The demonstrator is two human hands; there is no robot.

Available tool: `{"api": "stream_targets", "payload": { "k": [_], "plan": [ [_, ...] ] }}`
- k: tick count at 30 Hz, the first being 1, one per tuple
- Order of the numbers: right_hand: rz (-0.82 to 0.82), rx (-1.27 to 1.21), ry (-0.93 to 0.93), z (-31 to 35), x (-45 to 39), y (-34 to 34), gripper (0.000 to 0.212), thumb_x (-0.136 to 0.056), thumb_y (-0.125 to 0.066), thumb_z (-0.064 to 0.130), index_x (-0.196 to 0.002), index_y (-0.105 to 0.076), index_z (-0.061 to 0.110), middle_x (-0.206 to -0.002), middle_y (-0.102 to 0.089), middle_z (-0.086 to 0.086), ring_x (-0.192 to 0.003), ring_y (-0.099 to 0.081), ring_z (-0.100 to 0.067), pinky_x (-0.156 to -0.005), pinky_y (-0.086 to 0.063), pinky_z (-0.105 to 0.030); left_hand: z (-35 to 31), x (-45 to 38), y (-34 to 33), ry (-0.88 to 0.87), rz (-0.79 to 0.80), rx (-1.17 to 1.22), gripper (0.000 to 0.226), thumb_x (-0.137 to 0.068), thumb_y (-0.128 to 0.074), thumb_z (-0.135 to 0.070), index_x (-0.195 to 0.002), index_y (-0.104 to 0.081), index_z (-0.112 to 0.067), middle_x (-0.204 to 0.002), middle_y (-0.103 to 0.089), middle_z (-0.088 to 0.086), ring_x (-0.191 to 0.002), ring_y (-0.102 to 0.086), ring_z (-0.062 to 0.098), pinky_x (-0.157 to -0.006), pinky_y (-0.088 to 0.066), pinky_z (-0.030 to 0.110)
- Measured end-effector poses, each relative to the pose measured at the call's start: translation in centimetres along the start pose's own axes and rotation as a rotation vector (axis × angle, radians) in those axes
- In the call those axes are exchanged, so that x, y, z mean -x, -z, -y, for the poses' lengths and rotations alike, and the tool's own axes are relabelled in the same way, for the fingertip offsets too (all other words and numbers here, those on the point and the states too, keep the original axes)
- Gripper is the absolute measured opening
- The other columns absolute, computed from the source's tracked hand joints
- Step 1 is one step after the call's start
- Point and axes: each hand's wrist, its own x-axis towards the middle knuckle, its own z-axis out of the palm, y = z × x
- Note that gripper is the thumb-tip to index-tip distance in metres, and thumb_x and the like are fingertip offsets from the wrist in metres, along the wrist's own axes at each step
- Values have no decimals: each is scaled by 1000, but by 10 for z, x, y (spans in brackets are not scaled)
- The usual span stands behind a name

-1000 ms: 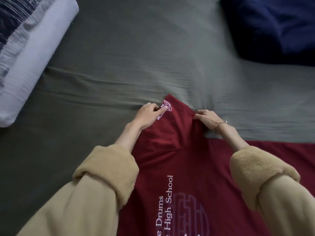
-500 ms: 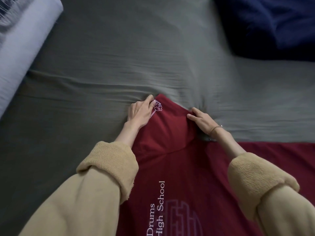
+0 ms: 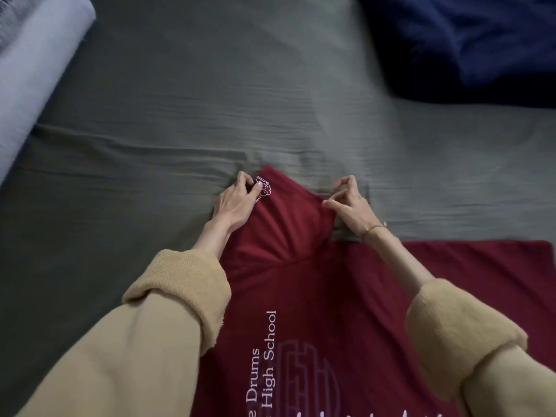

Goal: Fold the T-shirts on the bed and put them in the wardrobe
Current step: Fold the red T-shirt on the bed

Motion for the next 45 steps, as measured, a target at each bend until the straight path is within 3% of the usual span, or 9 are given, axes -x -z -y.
{"api": "stream_targets", "payload": {
  "k": [3, 8, 17, 25, 30, 34, 36, 41, 45],
  "plan": [
    [146, -50, 108, -2, 14, 8, 33, -78, -69, 2, -86, -46, 24, -85, -50, 1, -78, -47, -9, -77, -39, -19, 2, -2, 1, 12, 31, -10, 25, -98, -42, -30, -110, -46, -9, -124, -56, 12, -116, -49, 30, -86, -29, 32],
    [486, 271, 159, -4, 24, 21, 39, -69, -78, 5, -101, -64, 25, -124, -37, 7, -129, -21, -5, -95, -17, -2, 6, -11, -2, -14, 37, -73, 24, -101, -36, -28, -112, -45, -9, -125, -56, 13, -116, -51, 31, -88, -32, 35],
    [358, 269, 219, -19, 30, 12, 18, -71, -79, 11, -83, -70, 22, -148, -24, -5, -132, -17, 1, -95, -8, 8, 7, -17, -5, -24, 8, -115, 28, -102, -34, -35, -111, -46, -12, -123, -59, 11, -116, -51, 31, -88, -33, 34],
    [213, 265, 169, -2, 38, 11, 30, -75, -72, 4, -100, -68, 21, -155, -12, -10, -144, -8, -11, -99, -9, 2, 29, 19, 29, 126, -24, 727, 15, -103, -33, -19, -93, -43, -18, -77, -53, 1, -52, -58, -6, -66, -43, 14],
    [139, 405, 194, 9, 59, 1, 39, -81, -70, 19, -119, -59, 20, -158, -8, -1, -146, 1, -14, -116, 1, -52, 82, 102, 50, 103, 24, 532, 12, -89, -63, -24, -94, -53, -20, -92, -56, -3, -87, -57, 7, -84, -39, 19],
    [253, 576, 313, 18, 96, -47, 58, -92, -55, 35, -144, -31, 24, -158, 0, 7, -142, 10, -2, -112, 7, -56, 102, 160, 66, 11, 281, 68, 117, -44, -80, -67, -141, -33, -22, -131, -33, -1, -126, -30, 12, -111, -22, 27],
    [302, 687, 370, 20, 114, -76, 63, -96, -45, 41, -150, -15, 26, -158, 8, 8, -137, 17, 3, -110, 11, -56, 105, 165, 67, -51, 367, -94, 143, -30, -77, -69, -149, -14, -23, -144, -13, 2, -139, -8, 17, -116, -7, 34],
    [268, 909, 537, 16, 154, -143, 67, -90, -13, 51, -150, -16, 22, -156, 0, 6, -143, 1, -8, -108, 3, -62, 110, 154, 66, -44, 401, -117, 129, -53, -92, -30, -150, -8, -25, -148, -10, 7, -143, -3, 25, -118, -6, 37],
    [156, 913, 519, 9, 185, -179, 55, -93, -27, 42, -142, -39, 19, -150, -34, 1, -137, -33, -10, -108, -19, -63, 117, 148, 65, -32, 398, -32, 119, -44, -68, -49, -149, -17, -26, -145, -19, 7, -142, -13, 25, -118, -6, 36]
  ]
}}
